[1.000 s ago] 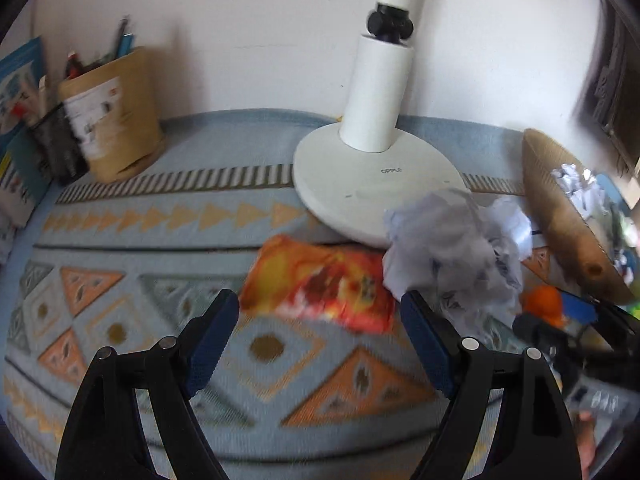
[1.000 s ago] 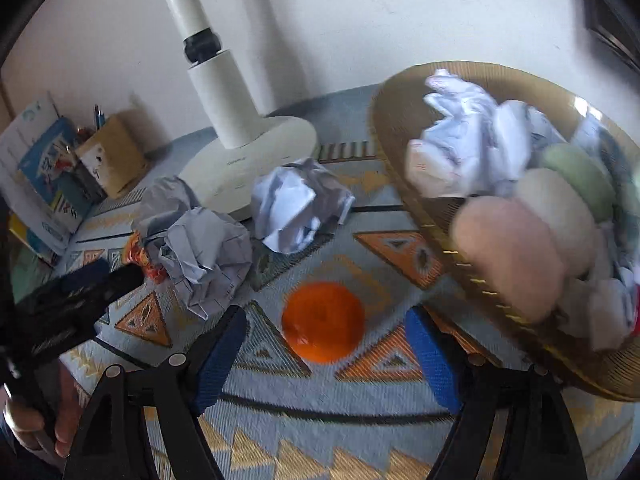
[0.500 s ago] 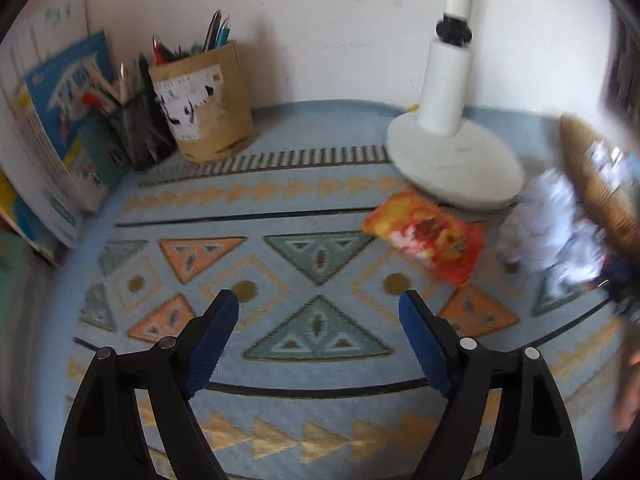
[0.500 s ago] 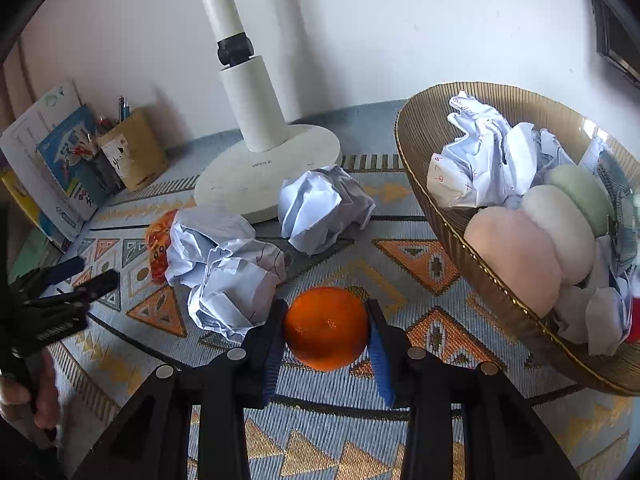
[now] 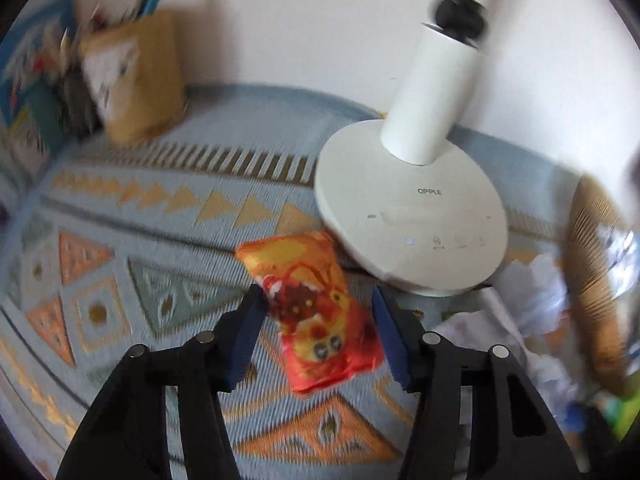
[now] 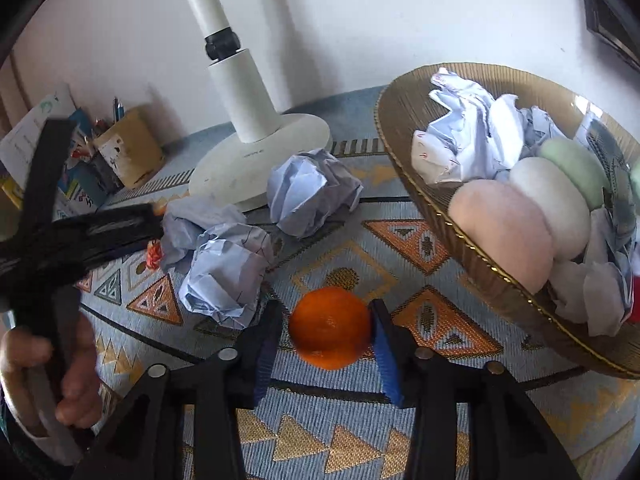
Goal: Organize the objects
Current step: 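Grasp the orange snack bag with the left gripper and lift it, then grasp the tangerine with the right gripper while the left carries the snack bag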
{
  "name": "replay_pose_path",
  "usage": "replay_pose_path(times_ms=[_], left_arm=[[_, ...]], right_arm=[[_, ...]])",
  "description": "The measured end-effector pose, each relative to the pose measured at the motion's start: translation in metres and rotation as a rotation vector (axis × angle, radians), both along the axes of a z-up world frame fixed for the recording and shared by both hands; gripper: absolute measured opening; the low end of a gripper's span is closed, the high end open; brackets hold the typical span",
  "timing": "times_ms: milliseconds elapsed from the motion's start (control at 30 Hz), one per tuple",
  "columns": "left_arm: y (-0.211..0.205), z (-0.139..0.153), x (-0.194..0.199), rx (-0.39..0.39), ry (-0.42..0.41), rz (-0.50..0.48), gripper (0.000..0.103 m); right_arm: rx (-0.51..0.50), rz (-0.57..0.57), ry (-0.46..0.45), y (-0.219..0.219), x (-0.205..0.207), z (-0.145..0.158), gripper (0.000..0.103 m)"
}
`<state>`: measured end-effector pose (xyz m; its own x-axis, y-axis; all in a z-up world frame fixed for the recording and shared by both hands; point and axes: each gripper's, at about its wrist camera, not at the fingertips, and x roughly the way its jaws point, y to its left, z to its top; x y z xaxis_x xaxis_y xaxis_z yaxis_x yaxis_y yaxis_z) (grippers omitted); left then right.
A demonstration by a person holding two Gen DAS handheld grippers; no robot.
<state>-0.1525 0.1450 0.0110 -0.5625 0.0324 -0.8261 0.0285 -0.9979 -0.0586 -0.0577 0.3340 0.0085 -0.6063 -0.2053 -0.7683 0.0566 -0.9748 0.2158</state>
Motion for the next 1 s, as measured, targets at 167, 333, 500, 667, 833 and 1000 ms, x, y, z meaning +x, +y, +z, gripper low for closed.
replay_pose_path(times_ms=[167,333,500,667,833,1000], left_arm=[[-0.016,0.007,0.024,0.075,0.015,-0.061,0.028],[-0.055,0.012,0.073,0.145,0.000,-0.040,0.028],[-0.089,0.008,0.108,0.205,0.070,0.028,0.028],[-0.083,0.021,0.118,0.161,0.204,0.029,0.028],[-0.084,0.027,0.124,0.166,0.218,-0.007,0.028],[-0.087,0.025,0.120,0.205,0.209,-0.011,0.028]], right_arm=[[-0.050,-0.006,-0.005,0.008,0.000,0.001,0.063],[-0.053,-0.006,-0.008,0.009,0.001,0.001,0.065],[0.035,0.003,0.003,-0.002,0.004,0.001,0.064],[0.033,-0.018,0.007,0.000,0.007,0.001,0.037],[-0.009,-0.010,-0.006,0.006,0.019,0.005,0.036],[0.031,-0.043,-0.004,0.017,0.066,0.005,0.036]])
